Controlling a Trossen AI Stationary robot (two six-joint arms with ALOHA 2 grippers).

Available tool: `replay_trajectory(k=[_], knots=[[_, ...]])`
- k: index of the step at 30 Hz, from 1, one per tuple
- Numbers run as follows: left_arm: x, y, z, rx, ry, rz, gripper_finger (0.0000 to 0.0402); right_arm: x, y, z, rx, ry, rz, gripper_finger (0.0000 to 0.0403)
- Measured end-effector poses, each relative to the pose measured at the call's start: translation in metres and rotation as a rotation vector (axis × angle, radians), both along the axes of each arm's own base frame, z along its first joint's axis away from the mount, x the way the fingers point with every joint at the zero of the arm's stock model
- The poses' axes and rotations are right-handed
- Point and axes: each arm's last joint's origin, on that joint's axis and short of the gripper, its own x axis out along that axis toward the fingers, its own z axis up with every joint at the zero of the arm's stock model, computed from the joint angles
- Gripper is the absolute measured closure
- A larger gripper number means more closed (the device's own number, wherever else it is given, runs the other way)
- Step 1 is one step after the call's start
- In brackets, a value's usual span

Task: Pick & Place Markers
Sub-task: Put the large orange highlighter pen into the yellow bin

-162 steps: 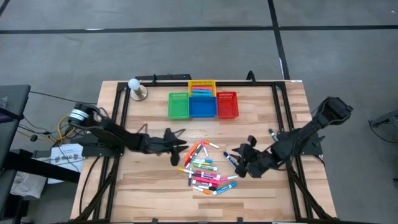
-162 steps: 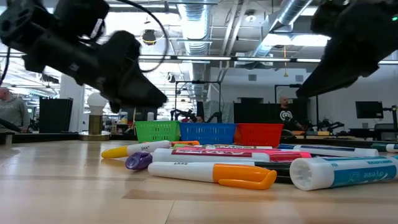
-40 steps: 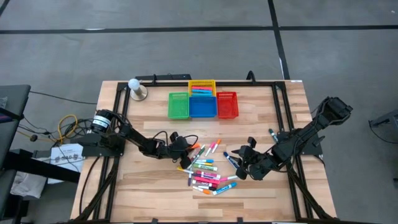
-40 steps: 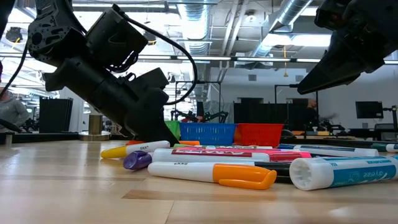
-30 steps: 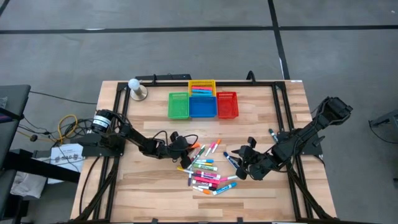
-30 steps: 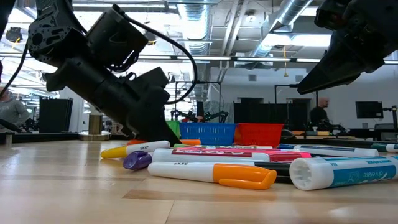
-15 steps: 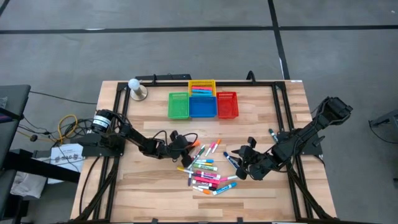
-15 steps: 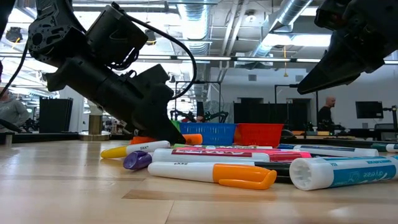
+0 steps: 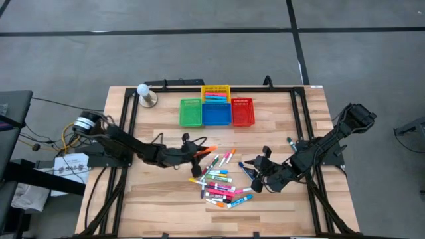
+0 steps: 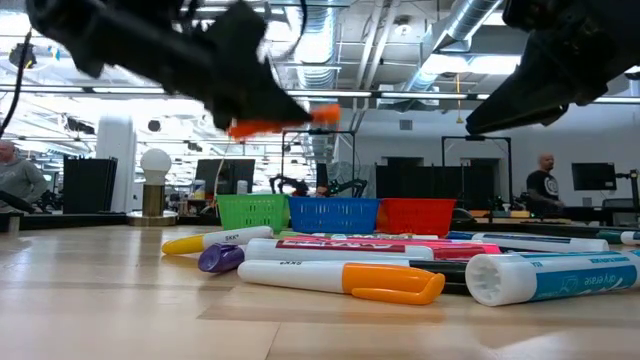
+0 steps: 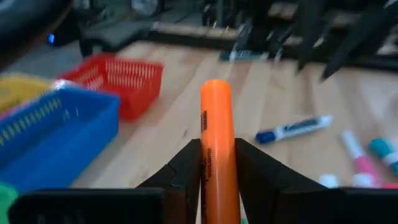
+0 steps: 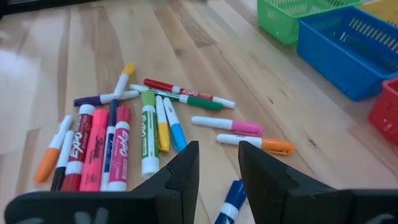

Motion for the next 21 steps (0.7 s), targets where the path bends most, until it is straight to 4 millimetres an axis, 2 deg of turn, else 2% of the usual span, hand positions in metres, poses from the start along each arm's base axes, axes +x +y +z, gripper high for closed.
replay_trajectory(k=[4, 11, 16, 21], knots=[[-0.005, -0.006, 0.017, 0.010, -0.033, -0.145, 0.0314, 0.000, 0.000, 0.000, -0.011, 0.003, 0.007, 0.0301], [-0.005, -0.016, 0.015, -0.065, -0.017, -0.498, 0.0314, 0.004, 0.008, 0.008, -0.035, -0.074, 0.080, 0.0301], [-0.003, -0.018, 0.013, -0.075, -0.025, -0.525, 0.0314, 0.010, 0.027, 0.019, -0.095, -0.204, 0.250, 0.0301], [-0.003, -0.018, 0.014, -0.076, -0.026, -0.527, 0.0314, 0.015, 0.031, 0.013, -0.134, -0.201, 0.284, 0.0301]])
